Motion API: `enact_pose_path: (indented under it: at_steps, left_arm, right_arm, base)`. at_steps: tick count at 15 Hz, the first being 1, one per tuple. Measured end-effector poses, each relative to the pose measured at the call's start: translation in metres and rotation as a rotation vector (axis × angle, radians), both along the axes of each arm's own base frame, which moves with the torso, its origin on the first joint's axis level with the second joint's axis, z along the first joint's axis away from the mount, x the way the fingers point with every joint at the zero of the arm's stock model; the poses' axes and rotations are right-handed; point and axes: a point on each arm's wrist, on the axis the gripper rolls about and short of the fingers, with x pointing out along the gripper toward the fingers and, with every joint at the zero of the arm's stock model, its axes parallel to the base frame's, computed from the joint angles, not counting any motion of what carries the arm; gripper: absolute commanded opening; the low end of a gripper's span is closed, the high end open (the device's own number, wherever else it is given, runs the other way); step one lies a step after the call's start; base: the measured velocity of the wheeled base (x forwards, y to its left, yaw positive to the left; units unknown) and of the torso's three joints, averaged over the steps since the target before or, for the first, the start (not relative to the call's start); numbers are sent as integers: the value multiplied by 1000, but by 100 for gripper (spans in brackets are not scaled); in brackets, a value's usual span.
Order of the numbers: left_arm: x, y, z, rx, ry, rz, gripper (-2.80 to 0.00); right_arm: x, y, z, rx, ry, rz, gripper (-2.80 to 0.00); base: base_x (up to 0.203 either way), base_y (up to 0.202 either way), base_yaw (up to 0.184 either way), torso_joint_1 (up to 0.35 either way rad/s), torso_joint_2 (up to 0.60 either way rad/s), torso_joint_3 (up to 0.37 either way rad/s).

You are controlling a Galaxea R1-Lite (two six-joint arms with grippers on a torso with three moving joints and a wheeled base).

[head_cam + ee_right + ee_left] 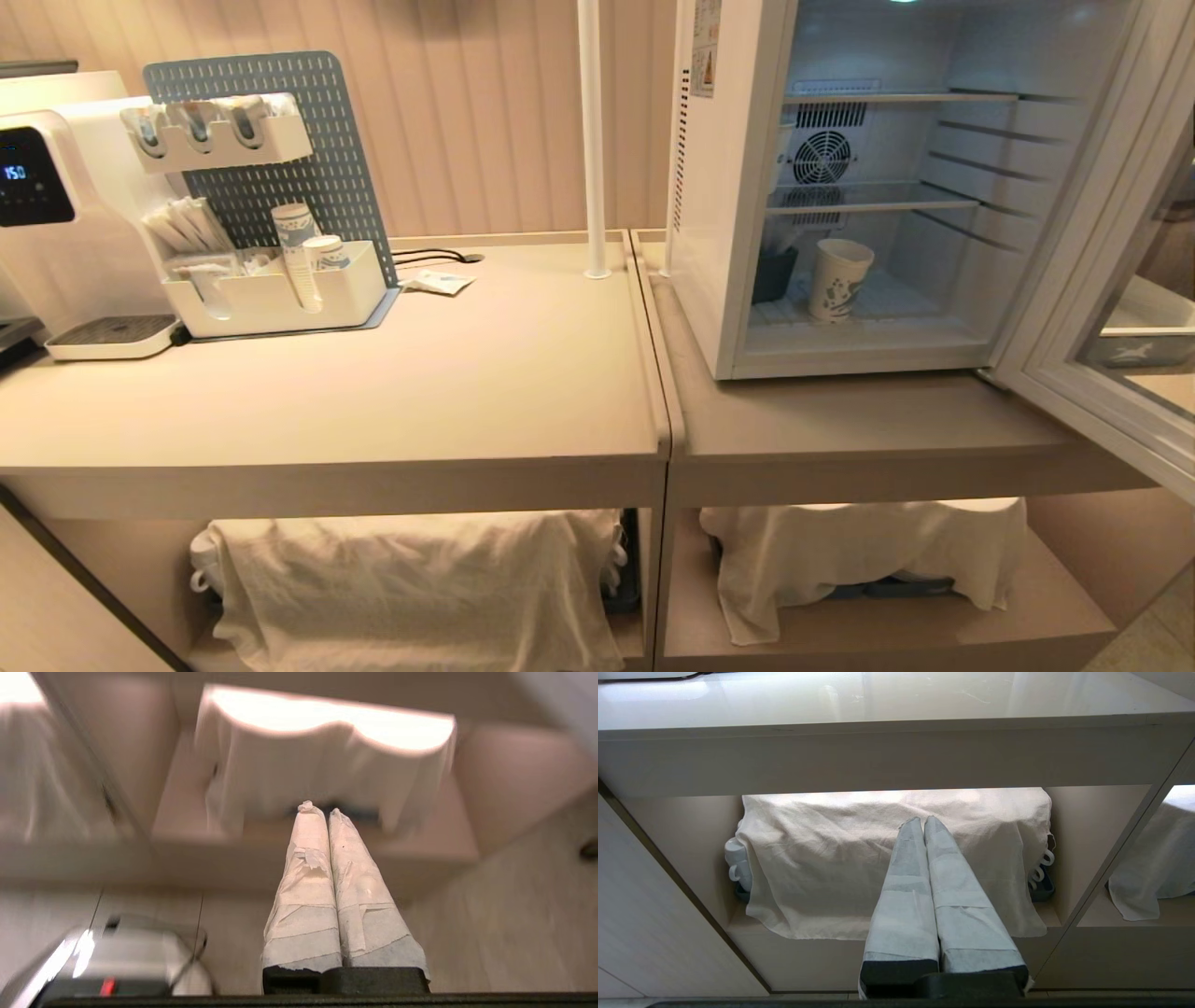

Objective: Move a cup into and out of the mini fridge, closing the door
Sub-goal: Close the freezer door

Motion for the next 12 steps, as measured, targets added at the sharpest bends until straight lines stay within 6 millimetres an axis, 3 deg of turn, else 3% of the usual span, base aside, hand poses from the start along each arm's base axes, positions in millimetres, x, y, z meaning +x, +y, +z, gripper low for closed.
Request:
enact_pose_path:
  at_steps: [2, 8, 12]
  left_arm:
    - [0, 0, 0, 0, 0, 0, -280]
    - [0, 0, 0, 0, -1, 0, -280]
    - [0, 0, 0, 0, -1, 0, -280]
  right_arm:
    - [2, 0, 2, -9, -129, 2, -280]
    - [0, -1, -7, -14, -82, -5, -280]
    - [-6, -1, -6, 0, -156, 52, -280]
  base:
    - [0, 0, 0, 0, 0, 0]
    - [0, 0, 0, 0, 0, 0]
    - [0, 0, 0, 0, 0, 0]
